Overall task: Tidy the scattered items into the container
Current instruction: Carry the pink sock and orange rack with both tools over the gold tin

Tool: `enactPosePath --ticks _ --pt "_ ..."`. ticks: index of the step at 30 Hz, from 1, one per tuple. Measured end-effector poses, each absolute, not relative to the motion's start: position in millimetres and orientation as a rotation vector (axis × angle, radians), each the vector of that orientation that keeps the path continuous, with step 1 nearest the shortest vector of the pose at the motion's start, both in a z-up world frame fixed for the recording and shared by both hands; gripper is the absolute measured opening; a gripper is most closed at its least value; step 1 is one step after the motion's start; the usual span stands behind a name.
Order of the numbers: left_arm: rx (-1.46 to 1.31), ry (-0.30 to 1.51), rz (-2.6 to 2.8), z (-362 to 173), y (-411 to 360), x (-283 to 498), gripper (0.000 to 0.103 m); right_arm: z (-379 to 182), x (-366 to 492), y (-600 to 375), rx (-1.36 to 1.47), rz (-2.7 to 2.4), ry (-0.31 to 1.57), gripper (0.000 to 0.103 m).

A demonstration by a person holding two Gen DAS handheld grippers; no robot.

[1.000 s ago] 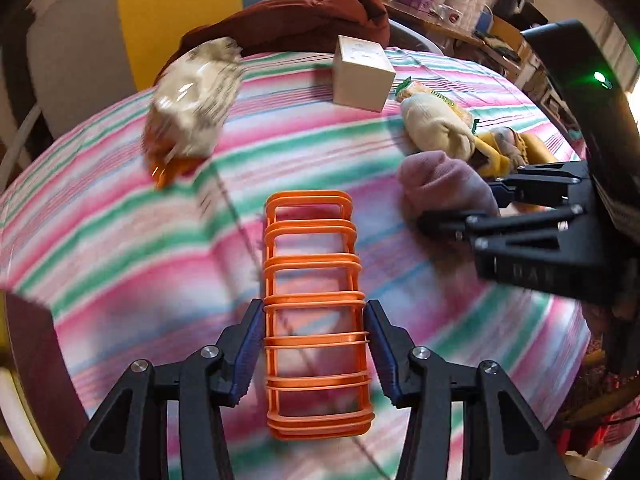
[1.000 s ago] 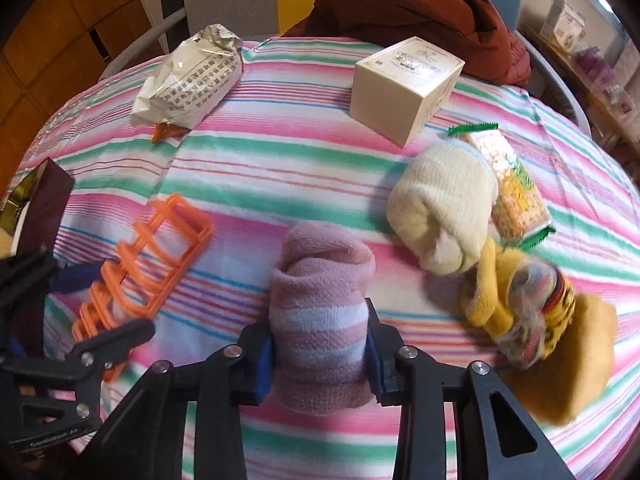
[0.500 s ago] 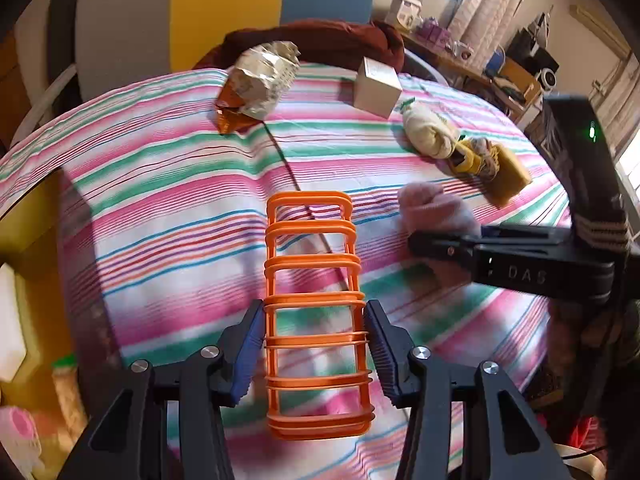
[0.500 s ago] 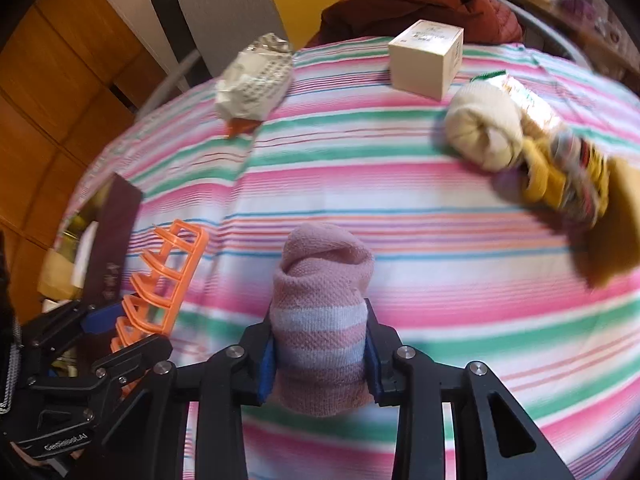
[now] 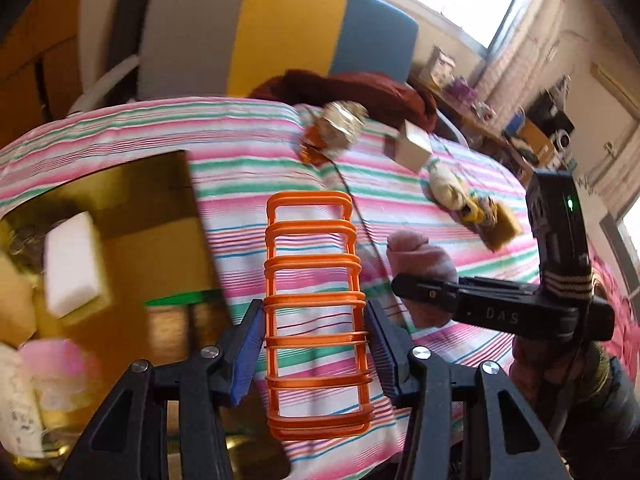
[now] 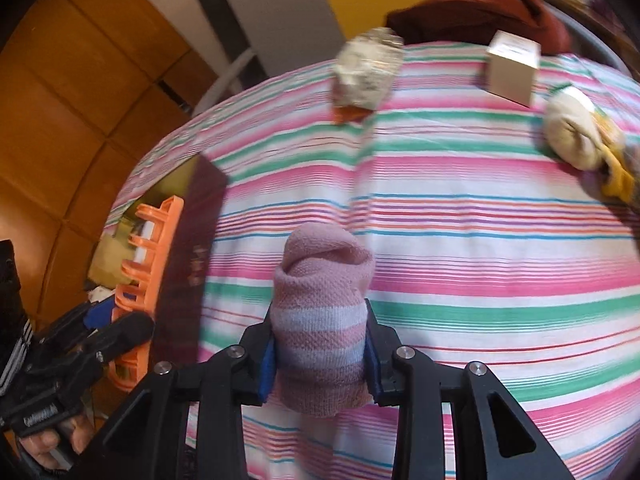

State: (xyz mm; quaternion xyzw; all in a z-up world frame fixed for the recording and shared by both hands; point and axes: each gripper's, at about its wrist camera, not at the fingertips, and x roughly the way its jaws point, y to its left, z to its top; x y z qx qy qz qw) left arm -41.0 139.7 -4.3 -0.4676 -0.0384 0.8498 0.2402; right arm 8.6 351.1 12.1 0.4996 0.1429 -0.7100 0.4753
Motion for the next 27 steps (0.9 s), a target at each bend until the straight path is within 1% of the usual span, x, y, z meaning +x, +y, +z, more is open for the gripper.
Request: enactPosePath --ticks 7,13,18,27 --pt "-1.293 -0.19 2.479 5.6 54.7 -32.6 0.05 25.5 54.1 322.9 1.135 -1.589 0.412 0.035" --pt "-1.392 -0.223 2.566 -10.7 -7.2 -21.7 0.05 34.2 100.8 294.0 1.072 -1.471 0.455 0.035" --pt "-1.467 -0.24 2.57 -28.5 -29.2 -13.2 0.05 29.9 139.4 270.4 1.025 -1.363 0.527 0.035" --pt "-1.477 -0.281 2.602 -39.3 -40.4 -10.7 0.05 10.5 183.3 234.0 1.015 -1.345 0.629 0.035"
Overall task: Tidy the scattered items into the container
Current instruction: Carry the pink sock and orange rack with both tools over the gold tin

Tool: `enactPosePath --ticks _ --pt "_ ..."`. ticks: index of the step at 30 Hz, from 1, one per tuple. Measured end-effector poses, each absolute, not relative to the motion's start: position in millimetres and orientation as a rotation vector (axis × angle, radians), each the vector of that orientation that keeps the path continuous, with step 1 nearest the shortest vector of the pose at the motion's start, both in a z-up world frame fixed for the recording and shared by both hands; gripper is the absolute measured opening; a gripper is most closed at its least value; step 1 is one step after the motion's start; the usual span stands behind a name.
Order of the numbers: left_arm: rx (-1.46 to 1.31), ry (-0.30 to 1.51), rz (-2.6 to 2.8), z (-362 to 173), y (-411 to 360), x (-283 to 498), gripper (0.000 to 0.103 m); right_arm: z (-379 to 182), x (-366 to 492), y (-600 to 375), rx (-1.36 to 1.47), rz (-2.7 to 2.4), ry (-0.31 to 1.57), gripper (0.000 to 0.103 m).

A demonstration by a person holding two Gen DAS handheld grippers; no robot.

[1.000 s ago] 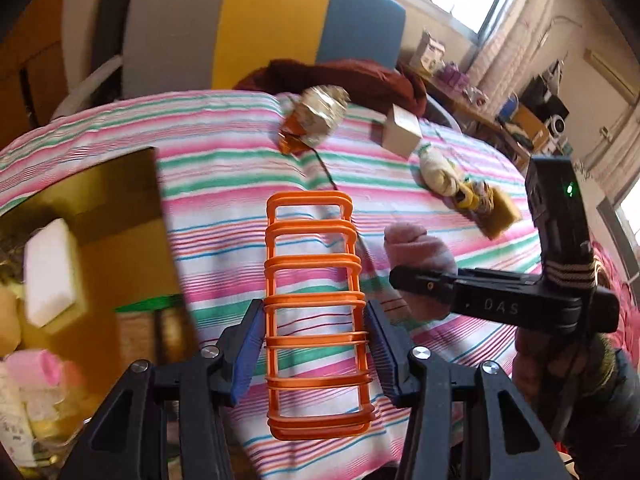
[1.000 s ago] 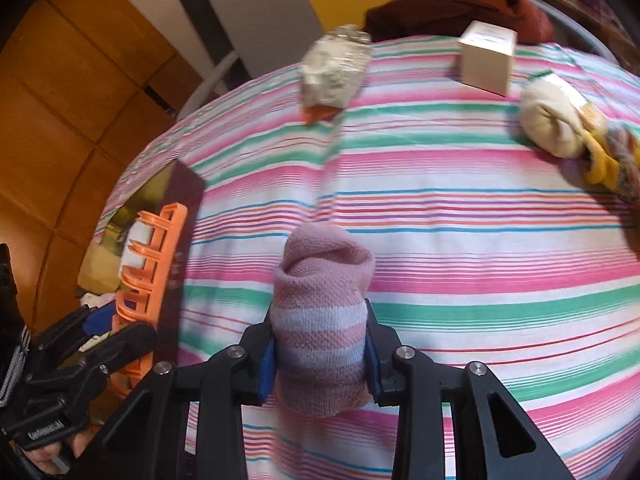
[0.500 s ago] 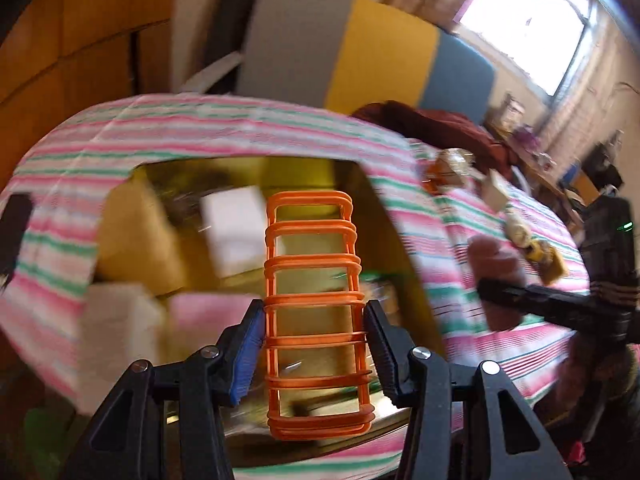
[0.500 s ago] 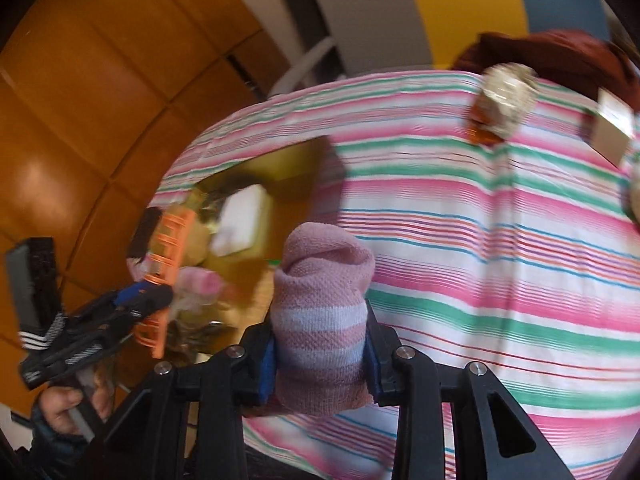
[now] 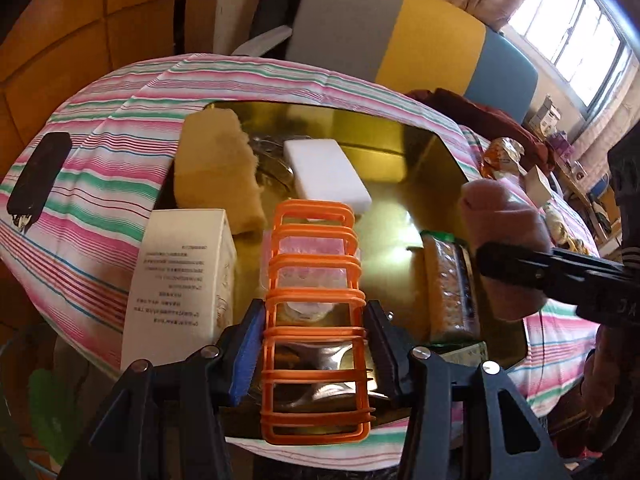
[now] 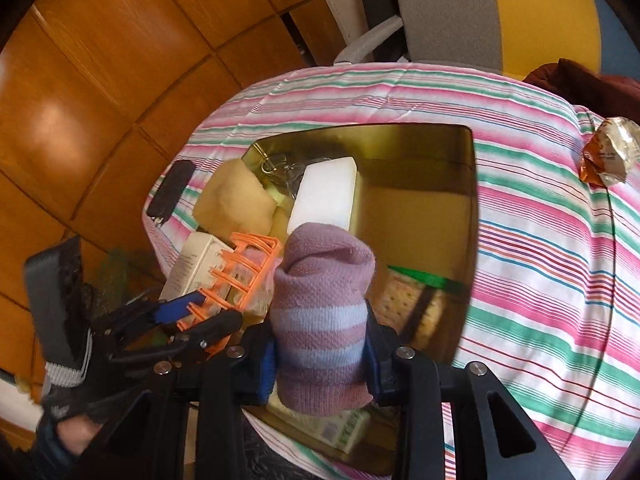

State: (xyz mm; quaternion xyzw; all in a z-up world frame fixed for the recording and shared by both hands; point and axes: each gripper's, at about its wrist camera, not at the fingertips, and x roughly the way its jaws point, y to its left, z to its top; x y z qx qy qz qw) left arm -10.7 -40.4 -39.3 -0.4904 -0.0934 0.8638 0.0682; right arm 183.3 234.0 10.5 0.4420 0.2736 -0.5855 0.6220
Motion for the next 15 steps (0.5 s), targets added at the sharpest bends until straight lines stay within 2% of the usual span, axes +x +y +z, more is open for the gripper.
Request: enactPosePath --ticks 6,12,15 --pt "-1.502 -0.315 2.606 -50.6 -38.6 -10.5 0.05 -13.4 187.8 218.7 1.103 -1.341 0.641 0.04" --pt "-1.49 -0.338 2.613 -44.3 -41.8 -8.5 0.05 -23.7 175.1 225.9 1.17 -1.29 0.588 0.05" --pt "-1.464 -0.348 2.629 -36.3 -45.8 -5.2 0.051 -20.1 170.1 230.7 1.157 -1.291 0.564 0.05"
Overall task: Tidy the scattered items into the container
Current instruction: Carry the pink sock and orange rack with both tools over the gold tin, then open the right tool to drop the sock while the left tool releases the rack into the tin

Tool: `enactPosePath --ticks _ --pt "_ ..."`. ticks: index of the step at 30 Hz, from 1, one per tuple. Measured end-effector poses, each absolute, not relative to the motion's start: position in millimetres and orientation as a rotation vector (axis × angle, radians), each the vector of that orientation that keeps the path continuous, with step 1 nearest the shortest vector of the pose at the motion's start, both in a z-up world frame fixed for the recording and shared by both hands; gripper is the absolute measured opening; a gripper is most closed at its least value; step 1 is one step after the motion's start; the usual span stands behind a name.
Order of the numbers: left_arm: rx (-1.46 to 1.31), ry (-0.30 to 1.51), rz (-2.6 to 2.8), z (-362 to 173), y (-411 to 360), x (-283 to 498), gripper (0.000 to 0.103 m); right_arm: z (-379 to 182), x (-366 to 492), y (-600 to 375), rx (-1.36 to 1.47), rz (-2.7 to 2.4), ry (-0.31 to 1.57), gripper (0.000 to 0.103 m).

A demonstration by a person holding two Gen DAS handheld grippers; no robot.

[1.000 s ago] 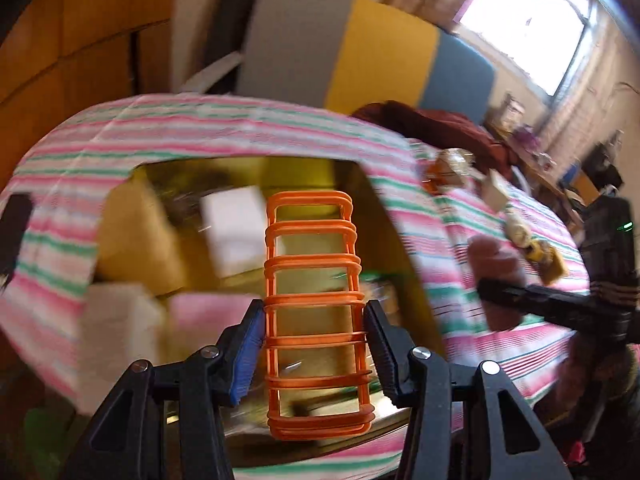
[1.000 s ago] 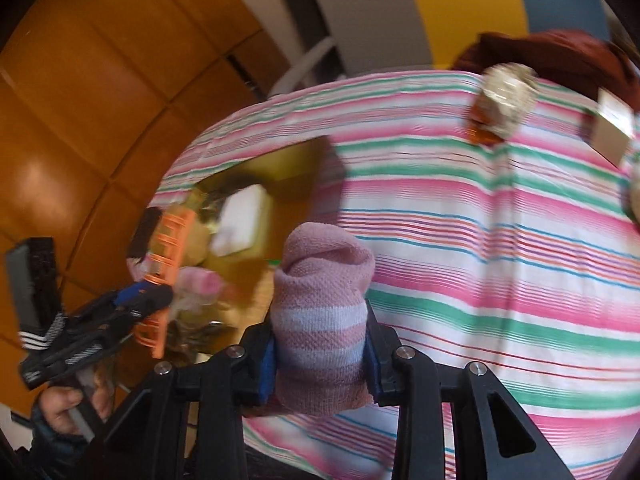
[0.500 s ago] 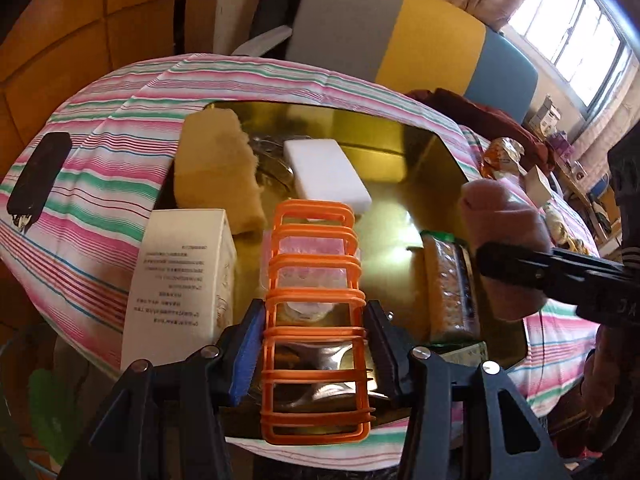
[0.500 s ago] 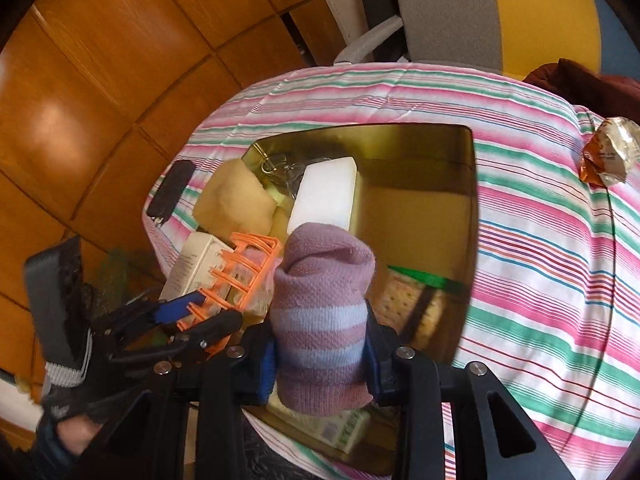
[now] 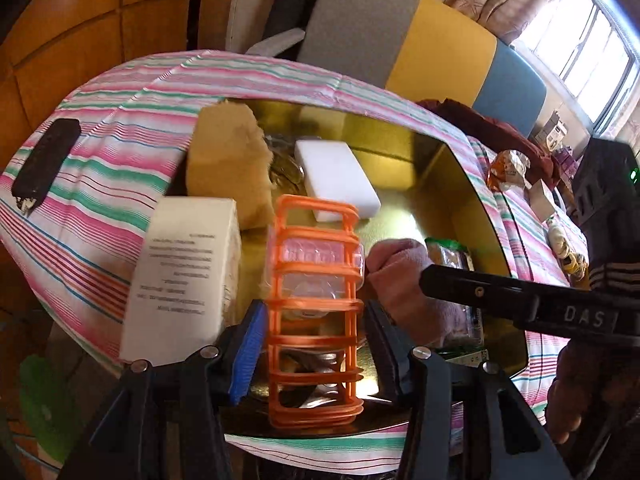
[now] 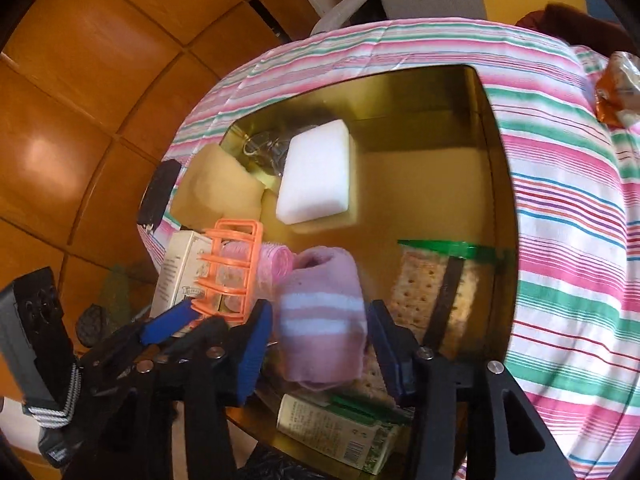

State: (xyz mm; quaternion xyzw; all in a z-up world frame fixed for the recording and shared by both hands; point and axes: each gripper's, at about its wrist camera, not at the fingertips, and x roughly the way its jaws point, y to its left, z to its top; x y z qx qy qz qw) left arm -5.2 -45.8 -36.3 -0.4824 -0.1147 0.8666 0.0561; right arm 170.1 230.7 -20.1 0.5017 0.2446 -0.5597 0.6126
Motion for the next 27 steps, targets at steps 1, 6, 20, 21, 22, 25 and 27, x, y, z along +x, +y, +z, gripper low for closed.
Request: enactPosePath --ticks 1,6,20,21,22,25,27 --pt "-1.458 -0.35 2.632 -34.3 -46.6 -3.9 0.051 -17.9 170.4 232.4 1.142 -1.296 0.562 0.05" --pt "-1.456 -0.278 2.679 -35.4 -44.4 -0.9 0.049 -14.1 186.8 234.1 1.05 -1.258 0.618 0.025" --pt "-1.387 -0.362 2.722 -19.5 -57.5 3.7 0.046 -2.9 166.9 254.8 1.073 -1.208 0.503 0.026" --pt "-1.383 -0.373 2.731 -17.6 -60.7 3.9 0.046 0.0 161.8 258.0 1.075 -1.218 0.488 0.028" --pt "-1.384 -0.384 2.74 -16.2 -63.7 3.9 0.047 2.5 155.5 261.2 1.079 -1.23 0.473 0.032" --pt "-1.411 -0.403 2.757 -16.5 -69.5 3.1 0.051 7.9 132.2 273.5 1.092 -1.278 0.429 0.035" --pt "-1.426 -0.408 2.759 -17.2 -69.6 2.9 0.051 10.3 117.0 281.4 1.101 -1.31 0.409 0.035"
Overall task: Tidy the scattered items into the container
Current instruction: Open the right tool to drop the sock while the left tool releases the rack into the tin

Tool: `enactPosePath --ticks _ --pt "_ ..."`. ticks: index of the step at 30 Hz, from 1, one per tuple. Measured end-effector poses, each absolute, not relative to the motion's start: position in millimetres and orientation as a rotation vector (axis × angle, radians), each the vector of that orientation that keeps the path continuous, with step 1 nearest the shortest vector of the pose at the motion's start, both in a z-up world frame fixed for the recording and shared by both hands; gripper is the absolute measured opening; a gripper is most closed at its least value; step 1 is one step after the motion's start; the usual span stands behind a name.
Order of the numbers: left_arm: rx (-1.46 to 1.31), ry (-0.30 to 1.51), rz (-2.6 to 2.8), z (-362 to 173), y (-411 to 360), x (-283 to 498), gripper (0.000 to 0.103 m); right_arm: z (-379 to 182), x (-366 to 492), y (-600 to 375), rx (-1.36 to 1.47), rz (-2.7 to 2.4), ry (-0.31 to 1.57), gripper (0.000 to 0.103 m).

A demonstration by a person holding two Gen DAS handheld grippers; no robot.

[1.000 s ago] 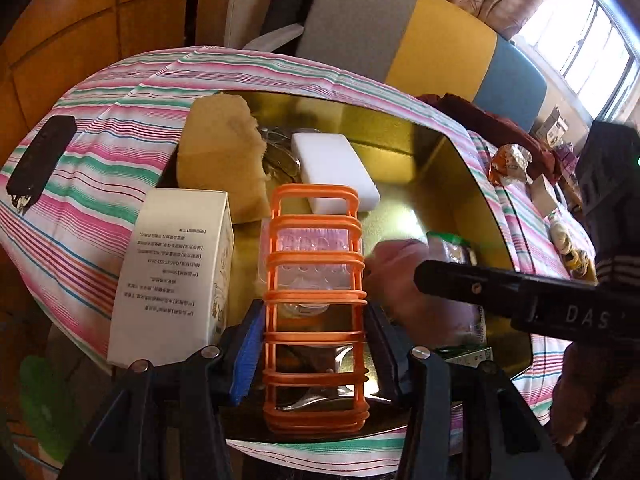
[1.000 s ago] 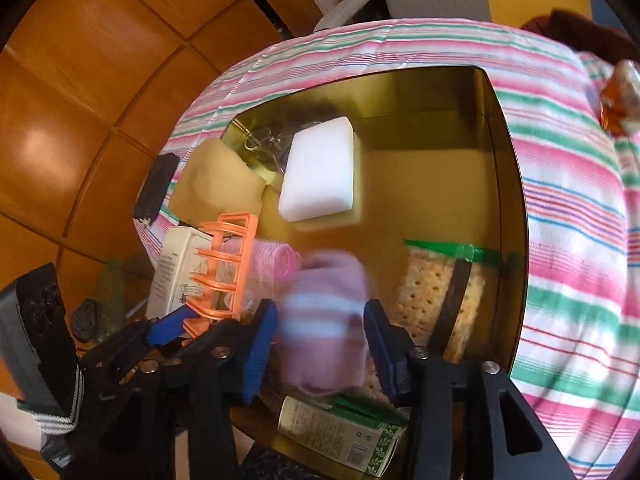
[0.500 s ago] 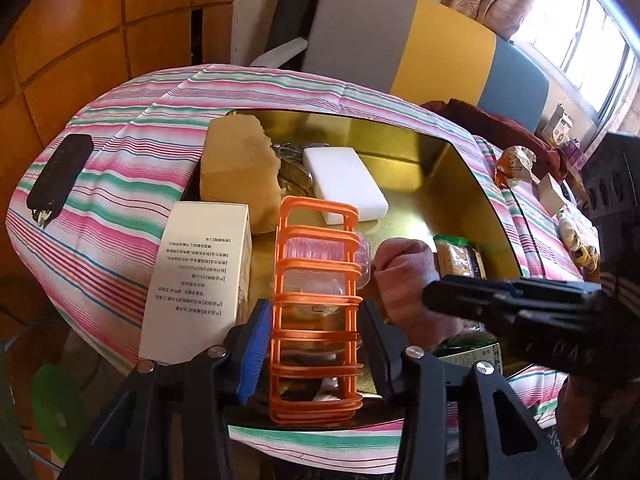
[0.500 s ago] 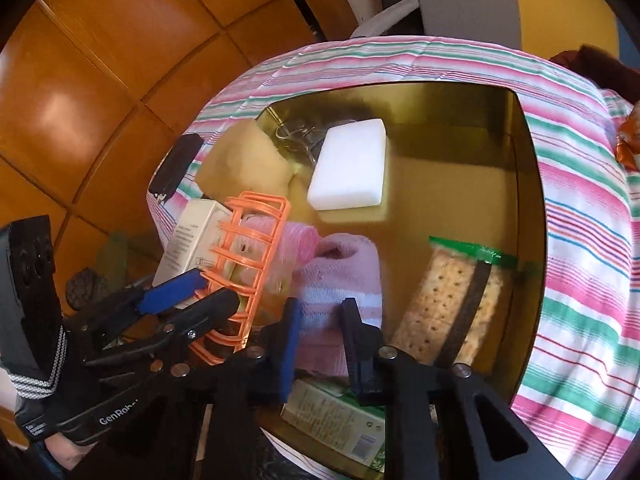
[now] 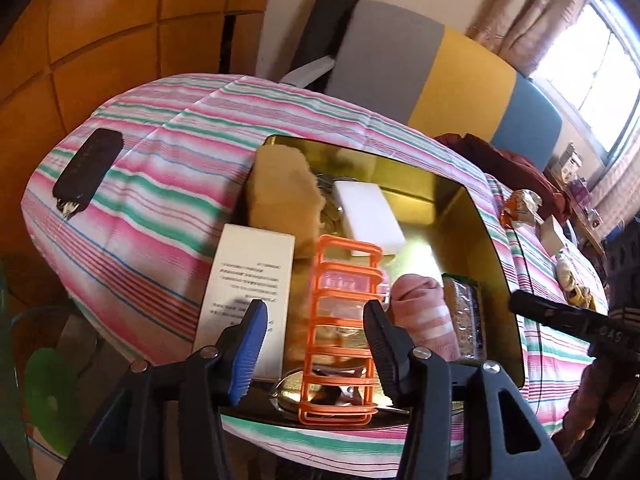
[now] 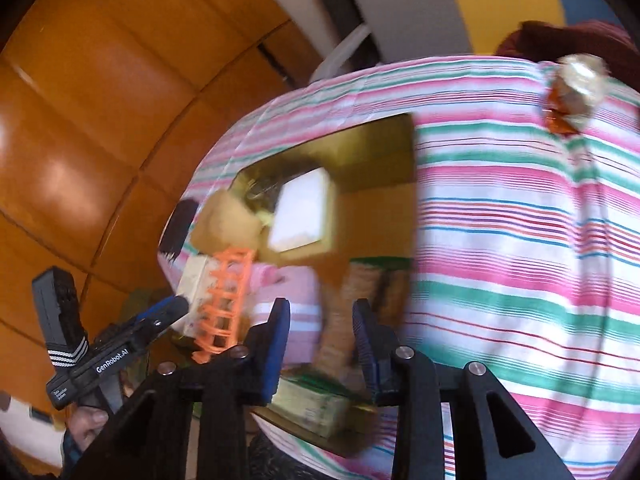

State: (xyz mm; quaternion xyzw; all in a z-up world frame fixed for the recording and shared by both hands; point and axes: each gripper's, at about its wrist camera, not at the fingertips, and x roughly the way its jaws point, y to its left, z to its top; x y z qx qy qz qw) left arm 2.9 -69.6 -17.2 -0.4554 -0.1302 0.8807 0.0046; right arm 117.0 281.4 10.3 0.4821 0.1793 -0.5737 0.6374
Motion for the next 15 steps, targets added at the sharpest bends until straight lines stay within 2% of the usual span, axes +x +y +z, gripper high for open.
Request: enactPosePath --ticks 3,10,15 --pt "-1.426 -0.393 2.746 -15.5 -64.4 3.1 0.051 14.5 88.4 297.0 1.122 -1.367 0.369 0.035" --pt "-1.392 -0.435 2.707 -5.6 -46.8 1.4 0.051 18.5 20.8 331.3 1.183 -1.519 0.283 0.048" --pt "-1.37 -0.364 2.654 0.8 -16.7 -3.4 0.051 17.8 -25.6 362.2 1.241 -1.621 0.224 0.049"
